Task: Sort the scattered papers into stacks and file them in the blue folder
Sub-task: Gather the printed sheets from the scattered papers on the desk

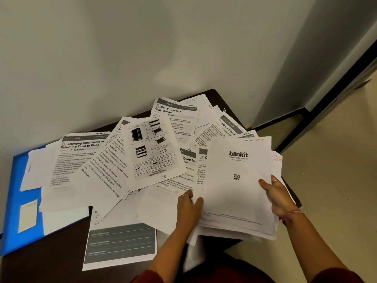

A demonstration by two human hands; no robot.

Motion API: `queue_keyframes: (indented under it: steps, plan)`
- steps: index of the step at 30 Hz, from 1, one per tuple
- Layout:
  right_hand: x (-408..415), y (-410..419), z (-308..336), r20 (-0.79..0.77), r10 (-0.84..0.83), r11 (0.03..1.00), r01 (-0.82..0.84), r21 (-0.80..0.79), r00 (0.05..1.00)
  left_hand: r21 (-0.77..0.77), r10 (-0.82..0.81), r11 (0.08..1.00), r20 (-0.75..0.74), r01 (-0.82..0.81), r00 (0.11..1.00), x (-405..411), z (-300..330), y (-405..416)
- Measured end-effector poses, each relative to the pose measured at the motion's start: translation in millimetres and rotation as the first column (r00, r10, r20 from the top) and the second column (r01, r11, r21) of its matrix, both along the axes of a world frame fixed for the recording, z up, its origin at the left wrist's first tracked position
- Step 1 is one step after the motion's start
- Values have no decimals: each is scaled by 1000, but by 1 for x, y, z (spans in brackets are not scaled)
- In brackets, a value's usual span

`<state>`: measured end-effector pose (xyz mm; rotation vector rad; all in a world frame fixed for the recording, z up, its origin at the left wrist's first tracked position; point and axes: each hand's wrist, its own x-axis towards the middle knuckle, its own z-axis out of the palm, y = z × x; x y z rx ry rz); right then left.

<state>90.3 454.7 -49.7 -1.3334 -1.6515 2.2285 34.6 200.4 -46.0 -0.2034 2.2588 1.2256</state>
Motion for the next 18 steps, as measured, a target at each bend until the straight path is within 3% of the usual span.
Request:
queue_keyframes:
  steps: [6,9,14,18]
  plan:
    - [-1,-2,-5,18,14,1000,-14,6,1000,203,18,979,91,-36,996,4,4,2]
    - [-1,-4,-6,16,24,1000,-24,16,1000,210,59,975,62,-71,996,2,3,-5]
    - [-3,-3,-4,24,31,999,-32,41,999,29,181,983,-145,-179,973,-5,3,-41]
    - [-5,-2,0,23,31,998,-32,45,999,-316,155,920,-248,-231,956,-14,6,-80]
